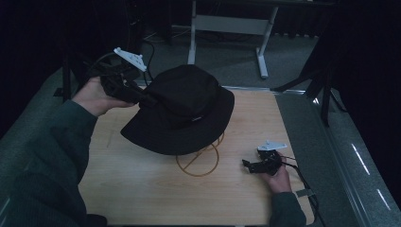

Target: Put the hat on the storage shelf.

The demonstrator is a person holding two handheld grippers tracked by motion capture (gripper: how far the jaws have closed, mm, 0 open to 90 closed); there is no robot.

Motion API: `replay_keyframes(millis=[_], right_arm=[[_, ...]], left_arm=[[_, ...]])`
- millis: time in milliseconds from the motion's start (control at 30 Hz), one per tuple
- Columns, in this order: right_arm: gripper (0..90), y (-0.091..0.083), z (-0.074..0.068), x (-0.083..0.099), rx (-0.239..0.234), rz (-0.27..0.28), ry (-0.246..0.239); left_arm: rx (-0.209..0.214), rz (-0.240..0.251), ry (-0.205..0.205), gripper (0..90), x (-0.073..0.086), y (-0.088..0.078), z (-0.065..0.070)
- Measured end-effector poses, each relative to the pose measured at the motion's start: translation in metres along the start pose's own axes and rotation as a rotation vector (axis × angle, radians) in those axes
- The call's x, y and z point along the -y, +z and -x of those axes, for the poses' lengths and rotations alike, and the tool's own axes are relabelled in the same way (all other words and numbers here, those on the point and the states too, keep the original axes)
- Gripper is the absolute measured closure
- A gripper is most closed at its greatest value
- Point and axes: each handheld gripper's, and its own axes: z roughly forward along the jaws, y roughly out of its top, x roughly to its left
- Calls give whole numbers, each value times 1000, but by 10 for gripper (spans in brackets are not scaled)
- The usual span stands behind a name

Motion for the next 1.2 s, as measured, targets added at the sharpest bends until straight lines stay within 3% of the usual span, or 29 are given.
replay_keyframes(millis=[300, 633, 900, 1200], right_arm=[[122, 0, 0, 0, 0, 0, 0], [122, 0, 0, 0, -2, 2, 2], [122, 0, 0, 0, -2, 1, 1], [122, 0, 0, 0, -2, 1, 1]], left_arm=[[55, -12, 11, 875, -5, 35, 2], [53, -58, 13, 866, -2, 62, 6], [36, -76, -7, 790, 6, 75, 3], [45, -58, -15, 624, 4, 80, 4]])
